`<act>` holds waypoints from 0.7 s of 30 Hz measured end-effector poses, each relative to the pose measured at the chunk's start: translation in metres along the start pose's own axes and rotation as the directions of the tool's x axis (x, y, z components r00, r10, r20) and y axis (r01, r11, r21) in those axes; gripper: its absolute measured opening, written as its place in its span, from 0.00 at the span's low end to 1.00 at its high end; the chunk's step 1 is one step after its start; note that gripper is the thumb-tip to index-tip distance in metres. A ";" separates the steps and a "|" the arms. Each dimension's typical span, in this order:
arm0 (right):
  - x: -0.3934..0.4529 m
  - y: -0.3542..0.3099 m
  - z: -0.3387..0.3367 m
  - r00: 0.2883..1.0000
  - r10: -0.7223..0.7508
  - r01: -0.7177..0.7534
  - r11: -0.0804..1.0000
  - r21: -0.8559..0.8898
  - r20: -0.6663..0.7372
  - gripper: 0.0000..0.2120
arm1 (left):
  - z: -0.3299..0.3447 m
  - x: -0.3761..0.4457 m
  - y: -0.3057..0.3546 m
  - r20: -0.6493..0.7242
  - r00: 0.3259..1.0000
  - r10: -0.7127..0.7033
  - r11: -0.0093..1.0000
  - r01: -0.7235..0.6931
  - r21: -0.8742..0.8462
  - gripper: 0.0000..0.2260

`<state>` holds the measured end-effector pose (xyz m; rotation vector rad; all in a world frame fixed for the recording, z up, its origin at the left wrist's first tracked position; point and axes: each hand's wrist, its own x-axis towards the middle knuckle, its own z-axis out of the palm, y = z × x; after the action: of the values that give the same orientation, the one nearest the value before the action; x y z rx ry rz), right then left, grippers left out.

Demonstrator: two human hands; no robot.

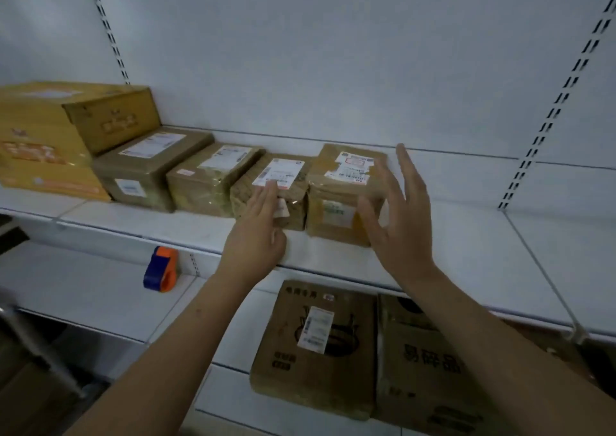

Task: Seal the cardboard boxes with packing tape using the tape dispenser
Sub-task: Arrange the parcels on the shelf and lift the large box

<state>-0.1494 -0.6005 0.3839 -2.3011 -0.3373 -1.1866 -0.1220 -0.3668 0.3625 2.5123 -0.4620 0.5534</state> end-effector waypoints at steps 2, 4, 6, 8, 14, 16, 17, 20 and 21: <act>-0.034 -0.014 -0.002 0.953 -0.295 0.297 0.955 0.020 -0.072 0.17 | 0.006 -0.031 -0.008 -0.229 0.967 0.114 0.993 -0.119 -0.010 0.25; -0.080 -0.016 0.008 0.906 -0.424 0.421 0.903 0.089 0.015 0.12 | 0.022 -0.071 -0.021 -0.351 0.921 0.169 0.984 -0.180 0.002 0.16; -0.125 -0.013 0.023 0.875 -0.446 0.429 0.895 0.123 0.188 0.10 | 0.045 -0.109 -0.044 -0.313 0.944 0.102 0.991 -0.123 -0.047 0.12; -0.167 -0.003 0.042 0.837 -0.312 0.319 0.946 0.062 0.450 0.11 | 0.076 -0.140 -0.074 -0.171 0.981 -0.094 0.990 0.074 -0.118 0.12; -0.279 0.041 0.105 0.212 0.714 -0.626 0.624 -0.469 0.667 0.26 | 0.171 -0.194 -0.141 0.411 0.661 -0.628 0.697 0.712 -0.082 0.24; -0.300 0.044 0.115 0.024 0.788 -0.714 0.444 -0.542 0.615 0.24 | 0.193 -0.196 -0.154 0.502 0.530 -0.683 0.603 0.797 -0.021 0.29; -0.309 0.045 0.122 -0.033 0.805 -0.740 0.379 -0.555 0.593 0.23 | 0.203 -0.196 -0.161 0.523 0.485 -0.701 0.566 0.824 -0.005 0.30; -0.327 0.046 0.136 -0.078 0.860 -0.798 0.249 -0.549 0.504 0.21 | 0.229 -0.193 -0.173 0.574 0.391 -0.719 0.503 0.863 0.042 0.27; -0.333 0.045 0.141 -0.060 0.885 -0.821 0.220 -0.527 0.462 0.21 | 0.237 -0.194 -0.174 0.587 0.375 -0.717 0.492 0.870 0.045 0.24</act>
<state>-0.2278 -0.5538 0.0316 -2.1449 0.9356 0.4577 -0.1463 -0.3169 0.0145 2.1895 0.5332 -0.6106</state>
